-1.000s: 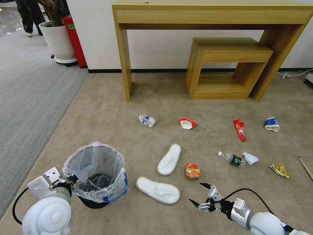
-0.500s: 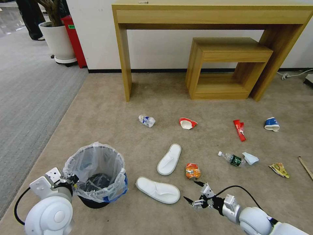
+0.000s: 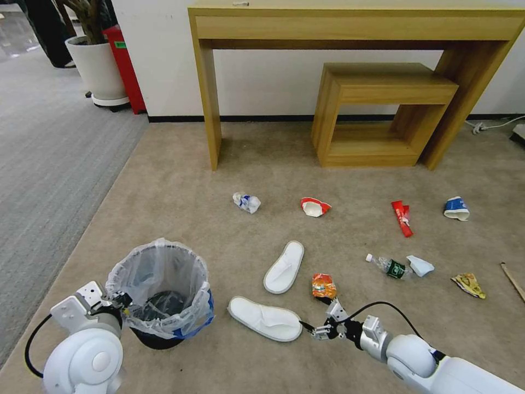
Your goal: Pick up the trash bin and place the garbage on the floor into it.
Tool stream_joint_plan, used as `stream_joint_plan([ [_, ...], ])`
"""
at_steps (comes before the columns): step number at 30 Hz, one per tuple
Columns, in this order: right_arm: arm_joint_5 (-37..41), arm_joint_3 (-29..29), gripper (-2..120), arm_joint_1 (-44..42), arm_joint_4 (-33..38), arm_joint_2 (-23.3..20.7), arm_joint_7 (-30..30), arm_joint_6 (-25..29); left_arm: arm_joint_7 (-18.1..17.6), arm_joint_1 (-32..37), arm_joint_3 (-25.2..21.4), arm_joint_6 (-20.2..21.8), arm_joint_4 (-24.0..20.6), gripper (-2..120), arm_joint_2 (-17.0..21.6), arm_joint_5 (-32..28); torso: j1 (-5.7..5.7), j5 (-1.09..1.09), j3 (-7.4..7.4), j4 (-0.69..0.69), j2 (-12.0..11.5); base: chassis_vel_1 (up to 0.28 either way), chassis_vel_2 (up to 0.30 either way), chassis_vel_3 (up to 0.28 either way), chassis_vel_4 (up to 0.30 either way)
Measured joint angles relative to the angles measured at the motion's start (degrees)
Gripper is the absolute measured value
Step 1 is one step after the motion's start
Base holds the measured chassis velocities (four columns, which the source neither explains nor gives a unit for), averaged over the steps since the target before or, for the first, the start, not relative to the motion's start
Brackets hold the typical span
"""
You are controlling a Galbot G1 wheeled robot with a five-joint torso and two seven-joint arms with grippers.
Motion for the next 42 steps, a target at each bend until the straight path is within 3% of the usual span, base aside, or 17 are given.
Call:
stream_joint_plan([
  [42, 0.67, -8.10, 89, 5.52, -4.41, 2.18, -0.97, 1.20, 0.50, -0.04, -0.27, -0.46, -0.14, 1, -0.26, 0.47, 0.00, 0.00, 0.00, 0.00, 0.00, 0.000, 0.000, 0.000, 0.000],
])
